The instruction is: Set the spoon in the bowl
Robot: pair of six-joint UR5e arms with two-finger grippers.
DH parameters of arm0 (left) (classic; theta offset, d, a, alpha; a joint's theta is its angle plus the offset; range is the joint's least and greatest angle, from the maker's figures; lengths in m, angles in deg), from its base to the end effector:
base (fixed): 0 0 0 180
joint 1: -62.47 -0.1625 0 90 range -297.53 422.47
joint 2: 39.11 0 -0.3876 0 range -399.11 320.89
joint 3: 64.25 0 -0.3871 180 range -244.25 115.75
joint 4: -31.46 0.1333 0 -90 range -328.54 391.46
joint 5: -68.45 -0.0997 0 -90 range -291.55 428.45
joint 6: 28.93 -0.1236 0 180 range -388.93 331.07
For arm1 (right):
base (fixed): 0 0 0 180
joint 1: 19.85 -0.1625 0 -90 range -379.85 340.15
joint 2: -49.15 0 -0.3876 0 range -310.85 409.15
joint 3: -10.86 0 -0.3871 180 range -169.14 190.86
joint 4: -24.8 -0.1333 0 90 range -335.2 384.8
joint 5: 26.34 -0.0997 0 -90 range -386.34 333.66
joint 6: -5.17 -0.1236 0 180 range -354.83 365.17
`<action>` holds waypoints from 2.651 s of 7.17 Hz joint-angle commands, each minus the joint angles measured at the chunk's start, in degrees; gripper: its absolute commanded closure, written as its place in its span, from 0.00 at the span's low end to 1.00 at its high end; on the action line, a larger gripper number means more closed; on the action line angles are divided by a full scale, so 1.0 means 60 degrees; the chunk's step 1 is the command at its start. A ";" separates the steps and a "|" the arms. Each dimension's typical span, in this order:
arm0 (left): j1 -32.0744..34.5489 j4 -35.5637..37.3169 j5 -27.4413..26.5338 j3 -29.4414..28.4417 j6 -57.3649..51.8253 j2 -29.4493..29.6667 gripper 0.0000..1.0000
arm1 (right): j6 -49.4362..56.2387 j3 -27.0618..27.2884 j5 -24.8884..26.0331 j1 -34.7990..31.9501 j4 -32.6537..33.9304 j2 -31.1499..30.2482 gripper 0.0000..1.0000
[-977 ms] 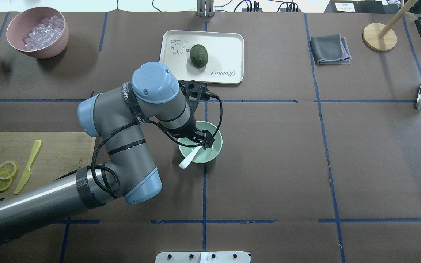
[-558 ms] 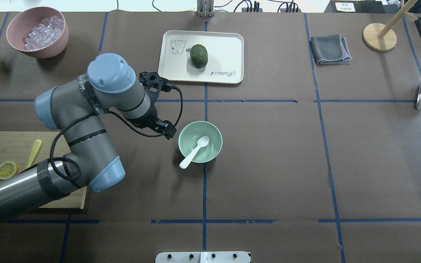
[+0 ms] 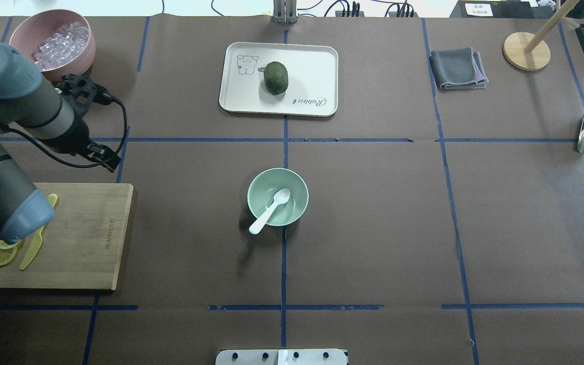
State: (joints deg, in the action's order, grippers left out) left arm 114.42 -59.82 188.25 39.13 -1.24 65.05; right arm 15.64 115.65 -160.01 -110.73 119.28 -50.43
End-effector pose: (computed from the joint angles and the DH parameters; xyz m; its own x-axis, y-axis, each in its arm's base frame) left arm 0.2991 -0.4988 0.4053 0.7253 0.3200 -0.6096 -0.2292 0.9471 0.2245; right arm 0.0544 -0.4210 0.5977 0.7141 -0.1794 0.6766 0.1164 0.9836 0.1380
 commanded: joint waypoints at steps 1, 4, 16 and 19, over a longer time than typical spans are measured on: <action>0.1938 0.0023 0.1034 0.0068 -0.0771 -0.1517 0.00 | 0.0013 -0.0004 -0.0003 0.0000 -0.0001 0.0000 0.00; 0.4589 0.0067 0.1067 -0.0032 -0.4296 -0.2606 0.00 | 0.0013 -0.0004 -0.0032 0.0000 -0.0001 0.0000 0.00; 0.6209 0.0390 0.2679 -0.0443 -0.4395 -0.3897 0.00 | 0.0013 -0.0267 0.0012 0.0000 -0.0001 0.0029 0.00; 0.6195 0.0404 0.2708 -0.0429 -0.4410 -0.3868 0.00 | -0.0002 -0.0340 -0.0003 0.0015 -0.0001 0.0073 0.00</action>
